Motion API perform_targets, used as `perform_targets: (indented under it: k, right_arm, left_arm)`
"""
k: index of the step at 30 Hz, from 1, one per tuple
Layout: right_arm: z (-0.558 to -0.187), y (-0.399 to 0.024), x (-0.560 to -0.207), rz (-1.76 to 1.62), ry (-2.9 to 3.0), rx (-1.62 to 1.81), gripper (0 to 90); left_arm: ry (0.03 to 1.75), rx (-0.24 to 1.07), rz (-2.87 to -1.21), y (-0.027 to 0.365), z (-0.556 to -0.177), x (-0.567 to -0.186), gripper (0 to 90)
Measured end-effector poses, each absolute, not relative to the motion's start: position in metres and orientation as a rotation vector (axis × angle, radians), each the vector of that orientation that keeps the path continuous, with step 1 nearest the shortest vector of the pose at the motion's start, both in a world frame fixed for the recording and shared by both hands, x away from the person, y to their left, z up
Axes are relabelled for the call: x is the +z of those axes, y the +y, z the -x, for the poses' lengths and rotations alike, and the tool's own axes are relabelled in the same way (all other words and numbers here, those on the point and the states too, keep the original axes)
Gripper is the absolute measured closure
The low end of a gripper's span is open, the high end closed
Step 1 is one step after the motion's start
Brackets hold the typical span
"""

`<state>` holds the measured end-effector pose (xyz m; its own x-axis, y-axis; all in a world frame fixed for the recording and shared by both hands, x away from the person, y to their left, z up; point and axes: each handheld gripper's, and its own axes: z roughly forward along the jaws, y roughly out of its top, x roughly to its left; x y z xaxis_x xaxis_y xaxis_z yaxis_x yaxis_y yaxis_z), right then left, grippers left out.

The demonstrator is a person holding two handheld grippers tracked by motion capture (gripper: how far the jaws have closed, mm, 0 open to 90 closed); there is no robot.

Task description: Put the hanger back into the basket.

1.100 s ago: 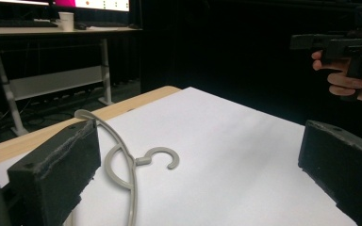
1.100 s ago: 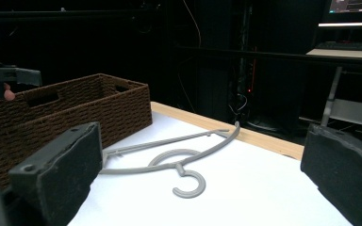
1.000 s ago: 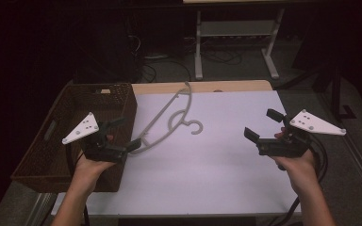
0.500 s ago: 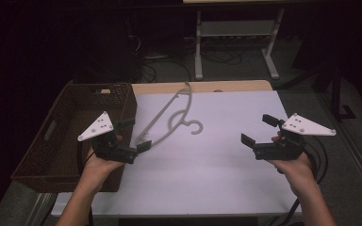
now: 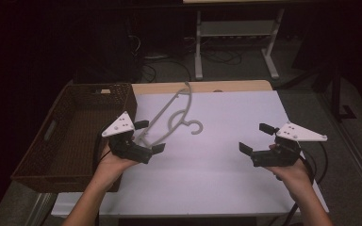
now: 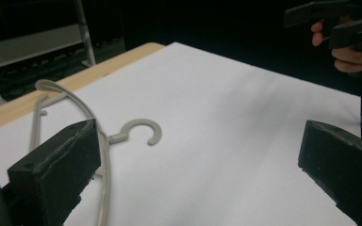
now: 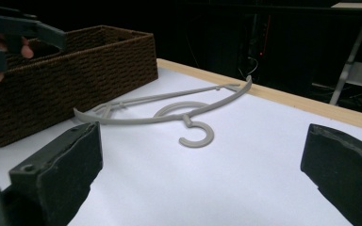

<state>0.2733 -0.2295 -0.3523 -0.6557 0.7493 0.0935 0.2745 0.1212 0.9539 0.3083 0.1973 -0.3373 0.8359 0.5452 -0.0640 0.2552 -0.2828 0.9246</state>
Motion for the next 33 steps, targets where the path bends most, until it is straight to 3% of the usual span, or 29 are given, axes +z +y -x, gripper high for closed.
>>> perform_targets:
  k: [15,30,33]
  right_arm:
    - [-0.276,-0.233,-0.364,-1.02,2.031,1.521,0.0]
    - [-0.278,-0.235,-0.365,-1.029,2.036,1.522,0.0]
    - [-0.279,-0.235,-0.365,-1.026,2.038,1.521,0.0]
  left_arm:
    - [0.659,0.289,-2.035,0.158,-0.349,-0.368,0.5]
    - [0.789,0.388,-2.154,0.151,-0.401,-0.397,22.7]
    - [0.802,0.384,-2.167,0.153,-0.407,-0.403,31.8]
